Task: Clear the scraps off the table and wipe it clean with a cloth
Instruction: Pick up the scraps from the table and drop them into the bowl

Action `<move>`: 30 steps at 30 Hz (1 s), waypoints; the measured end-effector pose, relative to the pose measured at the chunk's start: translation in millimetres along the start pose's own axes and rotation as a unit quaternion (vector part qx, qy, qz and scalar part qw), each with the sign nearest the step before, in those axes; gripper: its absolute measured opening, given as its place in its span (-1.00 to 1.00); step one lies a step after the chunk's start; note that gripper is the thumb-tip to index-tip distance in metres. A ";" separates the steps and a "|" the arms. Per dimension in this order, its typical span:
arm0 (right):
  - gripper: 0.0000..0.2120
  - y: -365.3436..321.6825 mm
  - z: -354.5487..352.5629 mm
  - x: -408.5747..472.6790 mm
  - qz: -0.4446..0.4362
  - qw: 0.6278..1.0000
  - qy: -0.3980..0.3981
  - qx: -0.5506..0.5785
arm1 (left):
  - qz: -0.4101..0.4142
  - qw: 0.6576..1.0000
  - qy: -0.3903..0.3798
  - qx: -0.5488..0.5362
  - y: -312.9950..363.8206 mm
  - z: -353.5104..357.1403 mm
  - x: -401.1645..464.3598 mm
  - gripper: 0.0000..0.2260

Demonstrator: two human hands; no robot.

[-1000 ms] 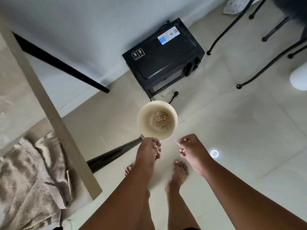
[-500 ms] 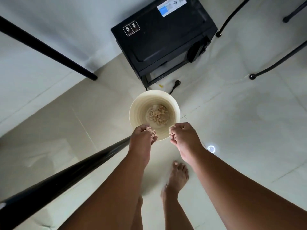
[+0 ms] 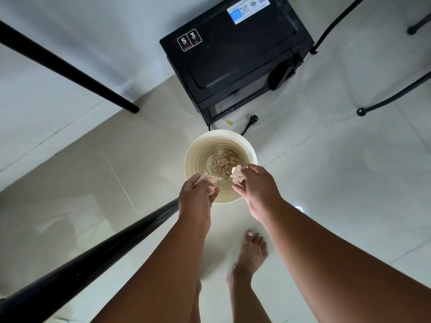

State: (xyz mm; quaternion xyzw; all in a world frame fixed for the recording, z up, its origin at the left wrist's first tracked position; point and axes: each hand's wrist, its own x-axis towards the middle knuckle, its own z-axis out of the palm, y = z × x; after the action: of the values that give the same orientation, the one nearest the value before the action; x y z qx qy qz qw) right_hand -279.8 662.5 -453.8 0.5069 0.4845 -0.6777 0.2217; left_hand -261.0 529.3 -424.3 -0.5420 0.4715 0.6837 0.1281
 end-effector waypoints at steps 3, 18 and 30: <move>-0.59 -3.8 2.3 0.8 0.005 1.000 0.000 0.007 | -0.012 1.000 0.014 -0.022 0.9 0.7 1.3 -0.64; -0.53 -3.4 -24.2 -16.9 -0.001 0.999 -0.009 -0.038 | -0.024 1.000 0.009 -0.007 -0.2 -0.4 -22.3 -0.69; -0.72 -25.9 -41.3 -115.7 -0.022 0.999 -0.029 -0.033 | 0.011 0.998 -0.032 0.061 37.5 -3.0 -110.7 -0.76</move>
State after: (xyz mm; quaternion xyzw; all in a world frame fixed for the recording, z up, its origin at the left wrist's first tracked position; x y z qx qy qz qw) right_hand -235.8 688.1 -339.0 0.4682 0.5109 -0.6808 0.2372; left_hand -242.8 544.6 -309.9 -0.5061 0.5135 0.6722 0.1683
